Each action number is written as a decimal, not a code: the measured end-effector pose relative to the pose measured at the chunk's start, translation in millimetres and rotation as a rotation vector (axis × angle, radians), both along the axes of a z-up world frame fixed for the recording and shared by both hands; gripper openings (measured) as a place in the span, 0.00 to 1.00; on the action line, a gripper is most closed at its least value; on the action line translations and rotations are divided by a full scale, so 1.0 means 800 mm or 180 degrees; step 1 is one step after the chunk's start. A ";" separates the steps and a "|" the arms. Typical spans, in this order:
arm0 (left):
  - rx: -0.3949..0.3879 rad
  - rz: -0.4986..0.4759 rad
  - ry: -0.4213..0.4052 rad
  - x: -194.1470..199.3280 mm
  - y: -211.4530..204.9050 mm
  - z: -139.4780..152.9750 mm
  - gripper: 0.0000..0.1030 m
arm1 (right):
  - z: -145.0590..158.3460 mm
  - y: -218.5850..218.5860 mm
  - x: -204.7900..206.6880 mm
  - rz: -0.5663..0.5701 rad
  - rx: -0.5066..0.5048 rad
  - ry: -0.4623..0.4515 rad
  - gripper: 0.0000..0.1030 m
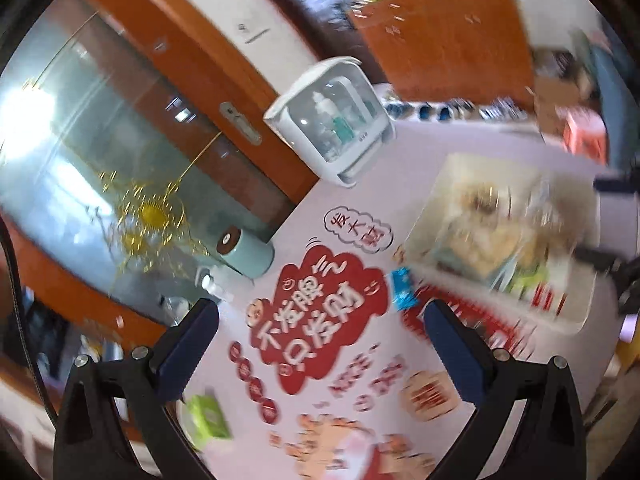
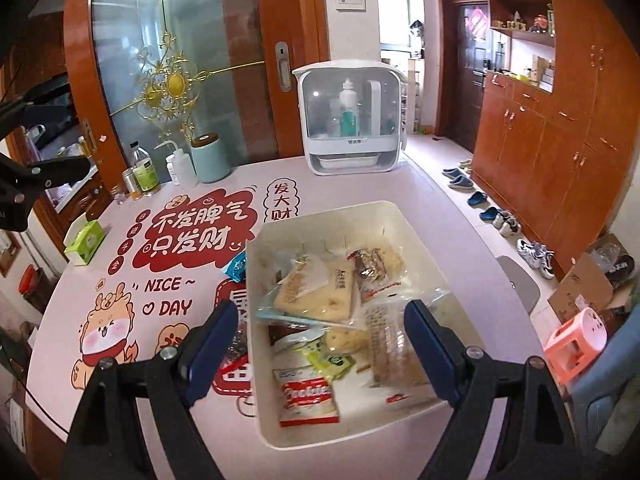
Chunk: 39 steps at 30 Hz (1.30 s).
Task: Organize snacks
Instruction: 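Move both tools back toward the last snacks beside the bin, then grasp the blue candy packet with the left tool while the right tool grasps the small dark bag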
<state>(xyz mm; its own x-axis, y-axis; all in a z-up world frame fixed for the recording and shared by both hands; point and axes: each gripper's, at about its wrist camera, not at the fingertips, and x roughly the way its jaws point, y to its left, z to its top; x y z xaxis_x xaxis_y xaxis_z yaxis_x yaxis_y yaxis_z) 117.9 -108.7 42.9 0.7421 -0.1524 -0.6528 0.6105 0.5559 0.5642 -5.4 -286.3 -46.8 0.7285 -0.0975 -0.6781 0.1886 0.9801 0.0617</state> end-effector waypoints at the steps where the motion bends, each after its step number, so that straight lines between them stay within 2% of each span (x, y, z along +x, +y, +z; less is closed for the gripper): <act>1: 0.0097 -0.0120 0.0024 0.013 0.013 -0.004 0.99 | -0.001 0.010 0.000 -0.0021 0.0000 0.0014 0.83; 5: 0.0336 -0.0482 0.0173 0.067 0.043 -0.027 0.99 | -0.007 0.058 0.006 -0.0214 0.0032 0.0074 0.83; 8: 0.0393 -0.0707 0.0460 0.115 0.054 -0.060 0.99 | -0.021 0.098 0.016 -0.0409 0.0093 0.0134 0.83; 11: 0.0354 -0.0867 0.0807 0.159 0.050 -0.109 0.99 | -0.049 0.131 0.031 -0.0655 0.0186 0.0202 0.83; 16: 0.0358 -0.1131 0.1246 0.200 0.018 -0.206 0.99 | -0.099 0.164 0.052 -0.1067 0.0290 0.0232 0.83; 19: 0.0287 -0.1184 0.1495 0.216 -0.009 -0.254 0.98 | -0.130 0.174 0.068 -0.1278 0.0190 0.0240 0.83; 23: 0.0116 -0.1184 0.1779 0.231 -0.041 -0.295 0.98 | -0.166 0.176 0.089 -0.1535 0.0161 0.0355 0.83; 30: -0.0107 -0.0909 0.2155 0.258 -0.079 -0.352 0.96 | -0.214 0.174 0.112 -0.1854 0.0179 0.0532 0.83; 32: -0.0175 -0.0781 0.2235 0.267 -0.086 -0.365 0.92 | -0.228 0.169 0.115 -0.1947 0.0230 0.0588 0.83; 35: -0.0255 -0.0603 0.2344 0.279 -0.093 -0.382 0.77 | -0.243 0.157 0.120 -0.2093 0.0349 0.0652 0.82; 38: -0.0348 -0.0583 0.2178 0.276 -0.093 -0.381 0.61 | -0.250 0.153 0.125 -0.2156 0.0283 0.0665 0.77; 39: -0.0349 -0.0583 0.2108 0.272 -0.093 -0.380 0.50 | -0.250 0.154 0.127 -0.2127 0.0242 0.0661 0.74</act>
